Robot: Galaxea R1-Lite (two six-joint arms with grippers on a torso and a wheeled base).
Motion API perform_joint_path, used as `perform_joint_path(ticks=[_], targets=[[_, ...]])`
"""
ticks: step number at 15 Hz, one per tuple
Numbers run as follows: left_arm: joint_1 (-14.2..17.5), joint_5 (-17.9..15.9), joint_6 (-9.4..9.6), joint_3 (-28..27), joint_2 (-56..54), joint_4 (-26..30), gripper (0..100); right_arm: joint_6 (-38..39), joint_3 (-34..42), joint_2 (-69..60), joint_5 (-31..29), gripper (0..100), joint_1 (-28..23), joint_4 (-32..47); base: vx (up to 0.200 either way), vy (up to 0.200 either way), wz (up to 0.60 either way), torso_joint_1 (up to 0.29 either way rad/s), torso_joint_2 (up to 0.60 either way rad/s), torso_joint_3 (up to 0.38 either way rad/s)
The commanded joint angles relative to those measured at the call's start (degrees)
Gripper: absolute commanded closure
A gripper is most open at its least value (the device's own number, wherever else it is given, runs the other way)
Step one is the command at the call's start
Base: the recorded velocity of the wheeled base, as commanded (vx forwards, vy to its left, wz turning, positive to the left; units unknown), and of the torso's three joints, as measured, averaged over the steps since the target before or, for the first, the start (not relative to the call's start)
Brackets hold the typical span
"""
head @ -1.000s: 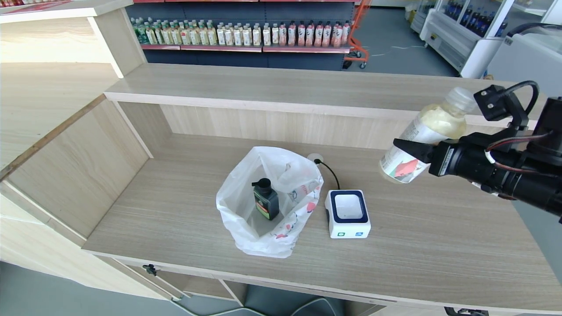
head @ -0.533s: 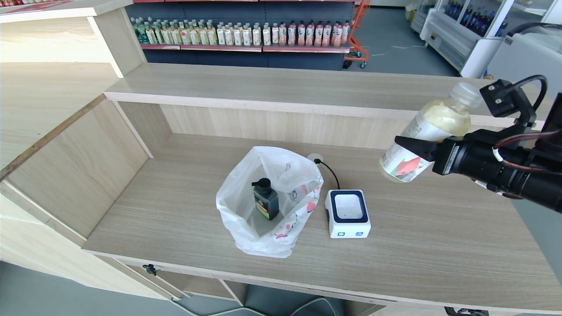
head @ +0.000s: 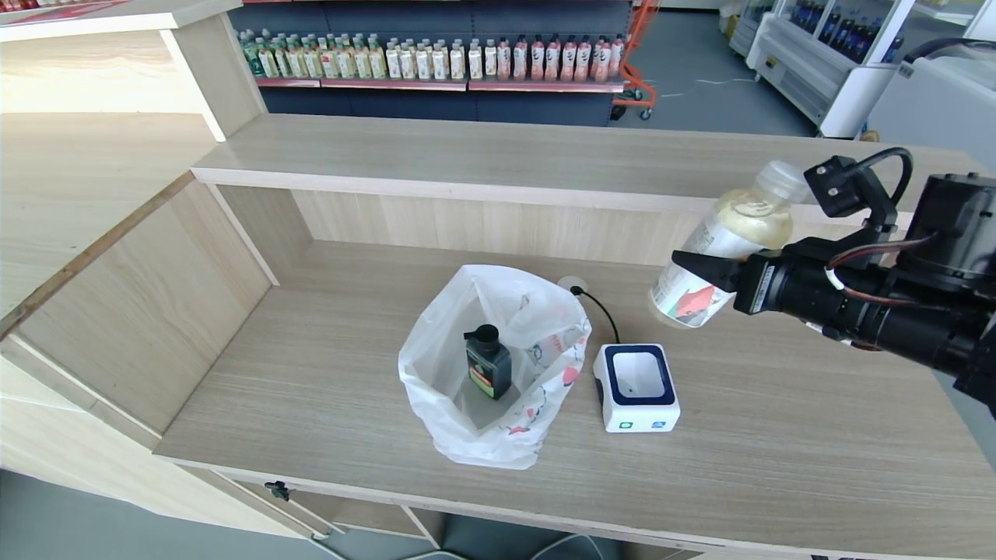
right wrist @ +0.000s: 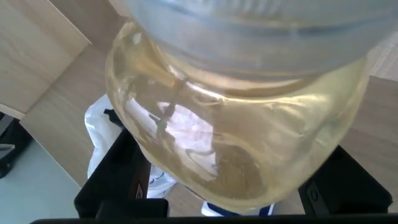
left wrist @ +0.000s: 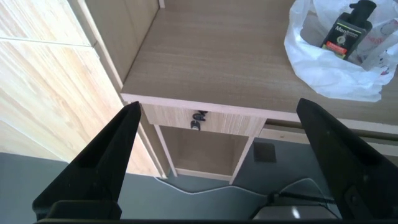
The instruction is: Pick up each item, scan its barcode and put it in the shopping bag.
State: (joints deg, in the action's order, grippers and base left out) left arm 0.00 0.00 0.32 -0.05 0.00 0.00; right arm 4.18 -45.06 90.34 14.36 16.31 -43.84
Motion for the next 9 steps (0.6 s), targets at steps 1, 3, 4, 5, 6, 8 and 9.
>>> perform_joint_path(ticks=[1, 3, 4, 5, 6, 8, 9], targets=[[0.0, 0.0, -0.05, 0.0, 0.1, 0.0, 0, -0.5, -3.9, 8.5, 2.3, 100, 2.2, -4.9, 0.000, 0.000, 0.00, 0.000, 0.00, 0.000], [0.0, 0.0, -0.23, 0.0, 0.1, 0.0, 0, -1.3, -6.8, 14.2, 2.4, 100, 4.4, -7.3, 0.000, 0.000, 0.00, 0.000, 0.00, 0.000], [0.0, 0.0, -0.23, 0.0, 0.1, 0.0, 0, -1.7, -7.4, 16.5, 2.3, 100, 5.4, -8.7, 0.000, 0.000, 0.00, 0.000, 0.00, 0.000], [0.0, 0.0, -0.23, 0.0, 0.1, 0.0, 0, -2.5, -7.4, 18.6, 2.4, 100, 6.3, -10.5, 0.000, 0.000, 0.00, 0.000, 0.00, 0.000], [0.0, 0.0, -0.23, 0.0, 0.1, 0.0, 0, -3.8, -7.5, 20.7, 2.5, 100, 7.2, -12.3, 0.000, 0.000, 0.00, 0.000, 0.00, 0.000], [0.0, 0.0, -0.23, 0.0, 0.1, 0.0, 0, -4.4, -7.6, 23.2, 2.5, 100, 8.2, -14.6, 0.000, 0.000, 0.00, 0.000, 0.00, 0.000], [0.0, 0.0, -0.23, 0.0, 0.1, 0.0, 0, -4.5, -8.3, 25.3, 2.6, 100, 8.9, -15.7, 0.000, 0.000, 0.00, 0.000, 0.00, 0.000]])
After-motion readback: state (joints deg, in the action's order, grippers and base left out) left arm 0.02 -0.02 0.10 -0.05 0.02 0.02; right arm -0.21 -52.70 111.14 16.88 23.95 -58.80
